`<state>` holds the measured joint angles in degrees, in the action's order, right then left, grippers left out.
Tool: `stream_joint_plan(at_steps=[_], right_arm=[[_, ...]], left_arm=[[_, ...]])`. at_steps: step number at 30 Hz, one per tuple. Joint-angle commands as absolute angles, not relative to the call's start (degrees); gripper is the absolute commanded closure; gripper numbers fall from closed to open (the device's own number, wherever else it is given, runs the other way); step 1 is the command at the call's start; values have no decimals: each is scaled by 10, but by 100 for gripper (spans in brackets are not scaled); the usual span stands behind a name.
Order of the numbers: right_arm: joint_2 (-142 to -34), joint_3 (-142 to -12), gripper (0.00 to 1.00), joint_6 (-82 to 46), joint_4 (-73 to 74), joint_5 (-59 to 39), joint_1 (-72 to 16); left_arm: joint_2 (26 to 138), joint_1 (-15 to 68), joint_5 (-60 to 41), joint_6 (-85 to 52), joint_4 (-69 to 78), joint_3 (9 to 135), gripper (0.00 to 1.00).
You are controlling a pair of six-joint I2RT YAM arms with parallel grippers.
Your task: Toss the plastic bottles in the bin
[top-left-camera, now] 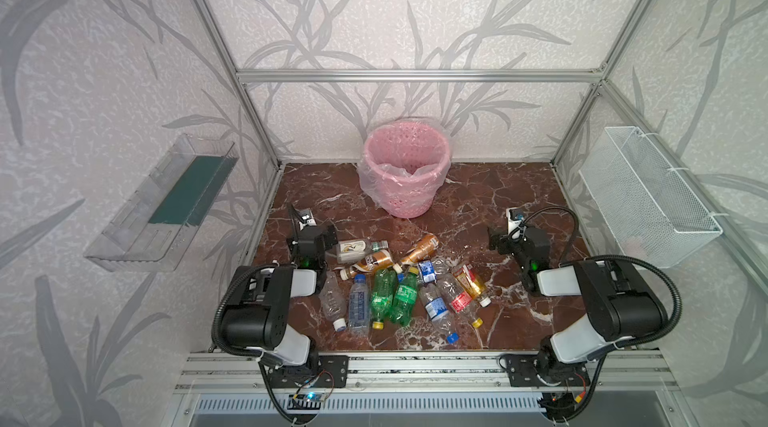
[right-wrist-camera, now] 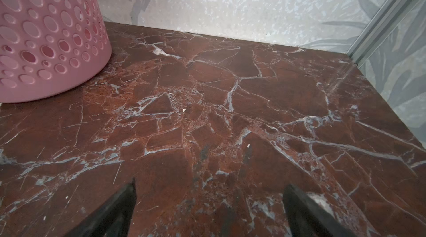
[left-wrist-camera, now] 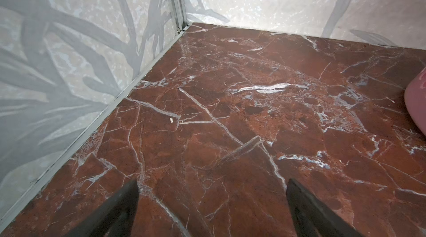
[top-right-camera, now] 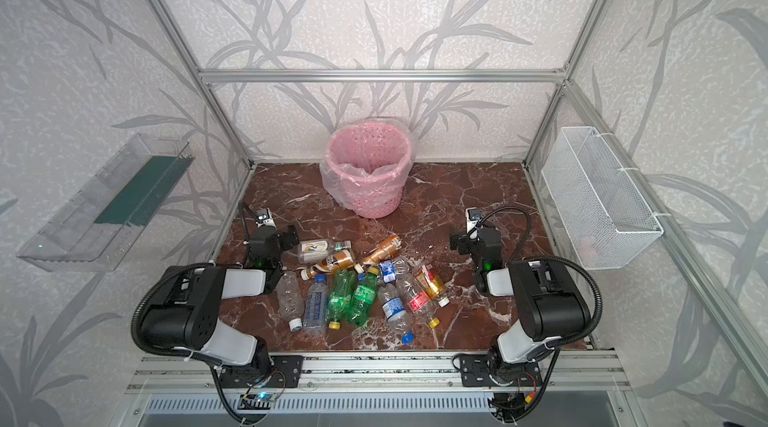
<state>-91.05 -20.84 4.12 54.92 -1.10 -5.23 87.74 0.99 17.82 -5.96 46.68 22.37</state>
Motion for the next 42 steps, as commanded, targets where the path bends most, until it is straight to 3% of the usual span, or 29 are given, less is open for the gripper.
stream_joint_plan(at_steps=[1, 39, 42], right_arm=[[-906, -217, 1, 38, 551, -9, -50], [-906, -218, 1, 37, 551, -9, -49], [-899, -215, 0, 34, 552, -2, -50]], left_arm=[[874, 8, 176, -49, 469, 231, 1], [873, 8, 175, -49, 468, 232, 1], [873, 8, 176, -49, 469, 232, 5]])
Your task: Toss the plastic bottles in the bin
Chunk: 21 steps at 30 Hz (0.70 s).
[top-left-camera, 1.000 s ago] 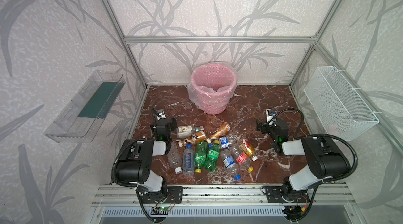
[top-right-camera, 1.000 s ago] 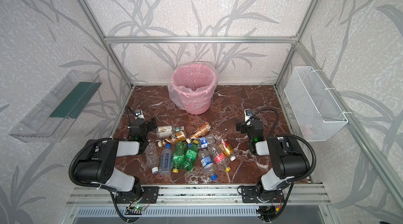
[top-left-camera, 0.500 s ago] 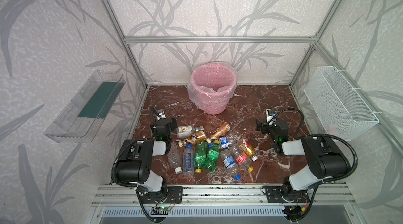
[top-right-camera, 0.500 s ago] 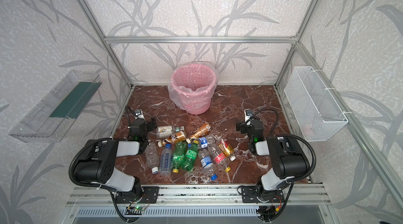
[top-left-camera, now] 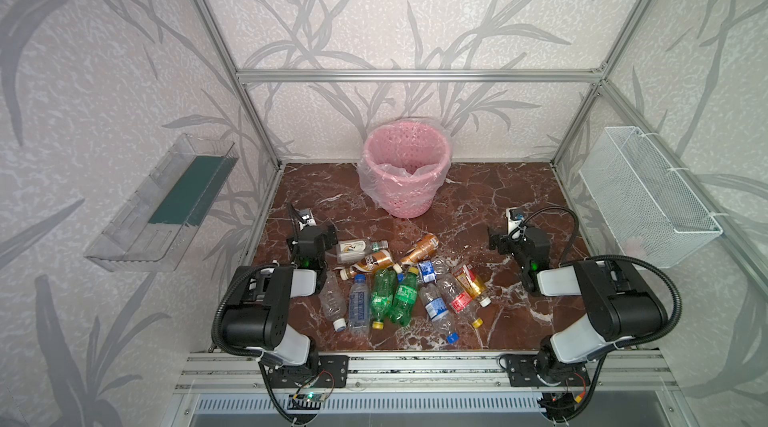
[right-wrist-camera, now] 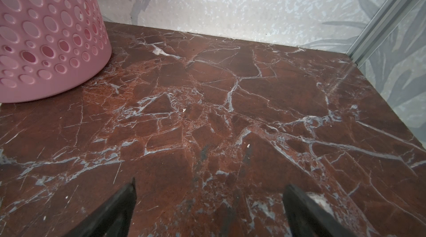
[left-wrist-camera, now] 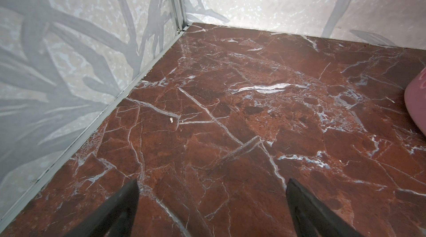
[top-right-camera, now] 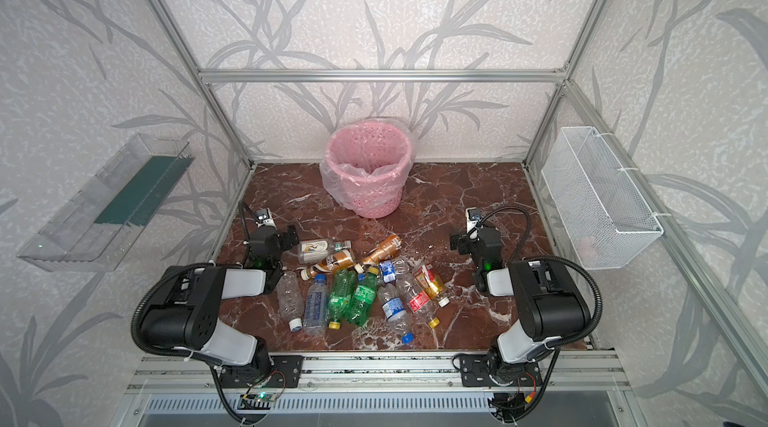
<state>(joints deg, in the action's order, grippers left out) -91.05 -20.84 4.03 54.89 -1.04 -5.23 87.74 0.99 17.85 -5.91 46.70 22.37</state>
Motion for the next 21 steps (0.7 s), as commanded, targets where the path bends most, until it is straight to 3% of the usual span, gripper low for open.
stream_joint_plan(at_steps=[1, 5, 7, 10, 15, 21], right_arm=[[-886, -217, 1, 31, 540, 6, -50], [-767, -284, 9, -6, 306, 74, -56], [-715, -335, 14, -96, 178, 86, -52], [-679, -405, 21, -165, 45, 17, -61], [-677, -523, 25, -190, -195, 2, -164], [-643, -490, 21, -219, -307, -15, -284]], left_arm=[[871, 8, 177, -50, 472, 230, 7], [810, 10, 228, -64, 376, 255, 9], [745, 8, 255, -118, 174, 323, 9], [683, 10, 261, -184, -24, 418, 15], [593, 36, 135, -266, -163, 471, 22], [481, 83, 43, -296, -296, 449, 22]])
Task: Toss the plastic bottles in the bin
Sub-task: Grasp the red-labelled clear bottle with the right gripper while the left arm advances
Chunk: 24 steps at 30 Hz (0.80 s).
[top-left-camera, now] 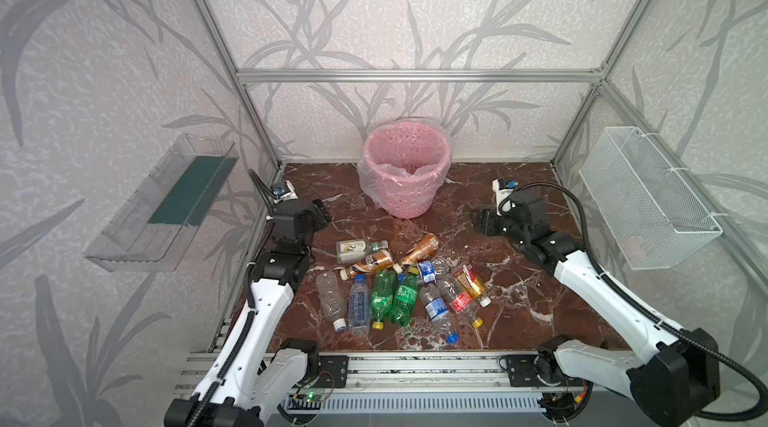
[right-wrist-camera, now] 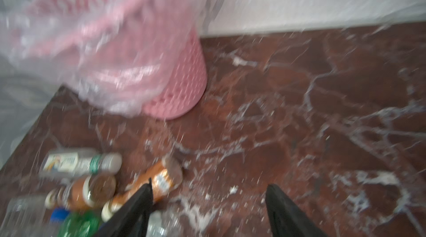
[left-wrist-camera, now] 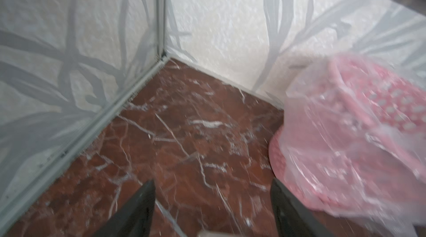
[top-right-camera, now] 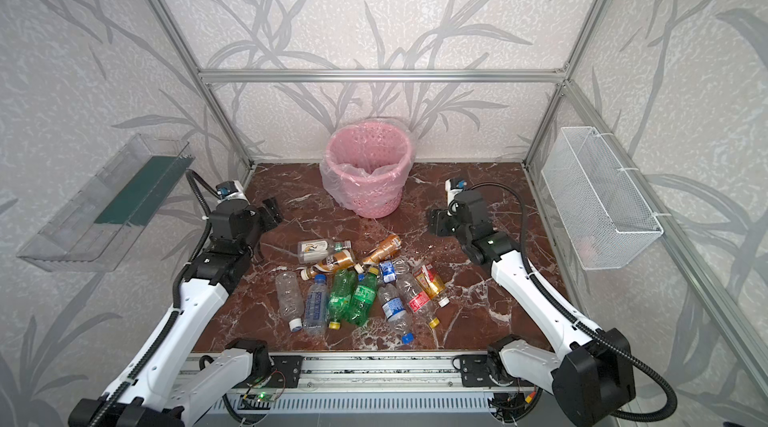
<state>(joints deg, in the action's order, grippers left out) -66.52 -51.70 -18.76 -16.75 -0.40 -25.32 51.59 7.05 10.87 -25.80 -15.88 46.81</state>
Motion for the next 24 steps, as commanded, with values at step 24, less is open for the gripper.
stream_joint_plan(at_steps=[24], right_arm=[[-759, -420, 18, -196, -312, -58, -327]], left_arm=[[388, 101, -3, -336, -408, 397, 22]])
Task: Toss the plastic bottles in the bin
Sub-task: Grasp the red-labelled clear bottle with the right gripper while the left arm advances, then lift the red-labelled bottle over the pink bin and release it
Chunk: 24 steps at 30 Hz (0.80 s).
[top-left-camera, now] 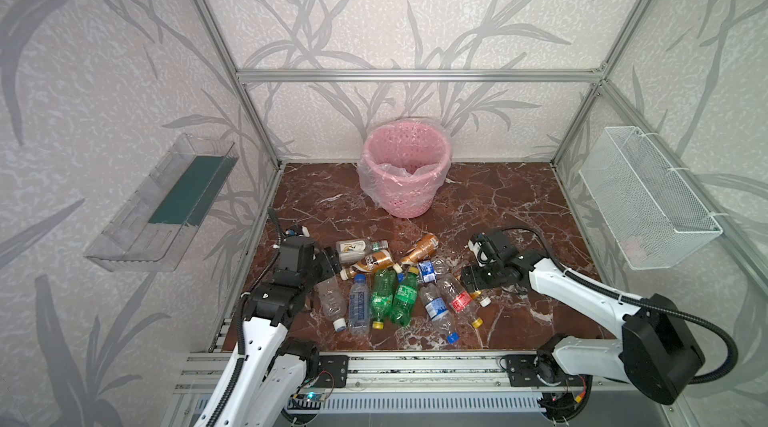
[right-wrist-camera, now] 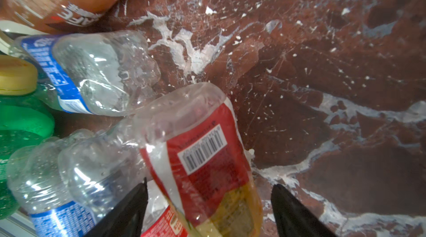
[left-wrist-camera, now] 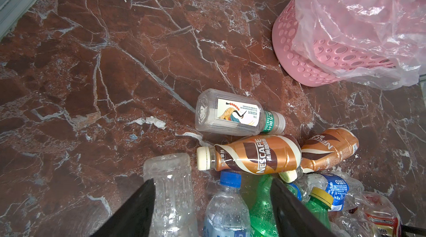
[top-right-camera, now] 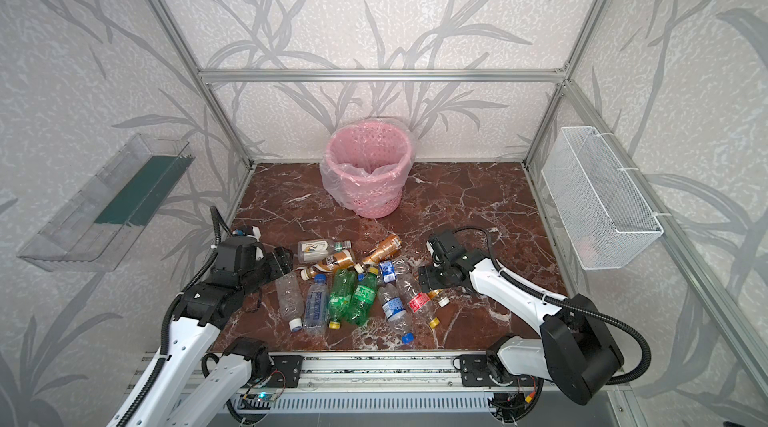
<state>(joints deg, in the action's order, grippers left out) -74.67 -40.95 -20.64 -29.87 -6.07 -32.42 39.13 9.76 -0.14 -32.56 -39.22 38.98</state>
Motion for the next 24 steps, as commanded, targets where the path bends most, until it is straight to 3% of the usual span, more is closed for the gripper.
stream_joint_plan(at_steps=[1, 13, 24], right_arm=[[-763, -421, 19, -196, -314, -53, -327], [-793, -437, 45, -213, -337, -18, -316], [-733, -419, 50, -227, -312, -28, -311]], left_arm=[[388, 100, -3, -337, -408, 396, 22], [390, 102, -2, -343, -406, 394, 22], [395, 104, -14, -348, -402, 395, 21]])
